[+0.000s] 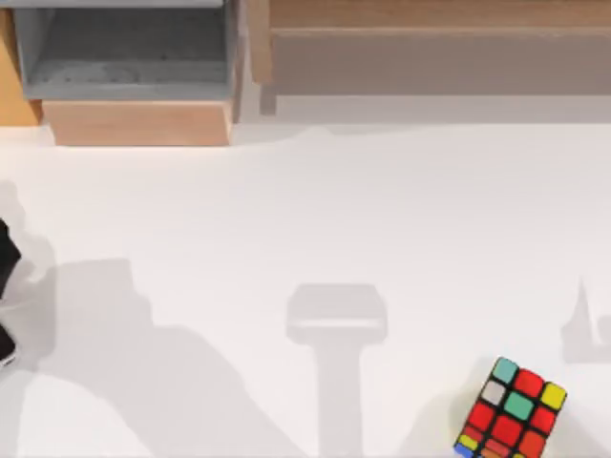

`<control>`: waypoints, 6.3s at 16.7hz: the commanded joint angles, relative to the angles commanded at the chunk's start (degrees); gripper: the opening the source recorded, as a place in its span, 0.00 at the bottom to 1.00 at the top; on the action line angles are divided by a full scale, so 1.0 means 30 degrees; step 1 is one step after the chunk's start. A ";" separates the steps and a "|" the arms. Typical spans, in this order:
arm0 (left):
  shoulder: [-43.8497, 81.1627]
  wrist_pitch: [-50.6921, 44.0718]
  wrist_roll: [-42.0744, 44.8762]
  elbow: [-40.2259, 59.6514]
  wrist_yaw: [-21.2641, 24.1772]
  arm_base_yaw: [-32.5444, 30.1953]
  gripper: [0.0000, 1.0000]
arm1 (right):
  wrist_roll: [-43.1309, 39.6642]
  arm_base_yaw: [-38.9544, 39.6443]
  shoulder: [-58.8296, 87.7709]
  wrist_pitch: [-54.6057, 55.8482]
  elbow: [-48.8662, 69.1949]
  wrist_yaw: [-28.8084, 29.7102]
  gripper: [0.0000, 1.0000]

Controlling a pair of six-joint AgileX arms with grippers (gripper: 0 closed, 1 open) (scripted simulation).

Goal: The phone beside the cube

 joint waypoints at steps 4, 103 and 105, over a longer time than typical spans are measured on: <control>0.0491 0.0737 0.0031 -0.0398 0.0002 0.0038 1.00 | 0.0000 0.0000 0.0000 0.0000 0.0000 0.0000 1.00; 0.2139 -0.2662 -0.9851 0.4815 -0.0235 -2.4324 0.00 | 0.0000 0.0000 0.0000 0.0000 0.0000 0.0000 1.00; 0.2139 -0.2662 -0.9851 0.4815 -0.0235 -2.4324 0.00 | 0.0000 0.0000 0.0000 0.0000 0.0000 0.0000 1.00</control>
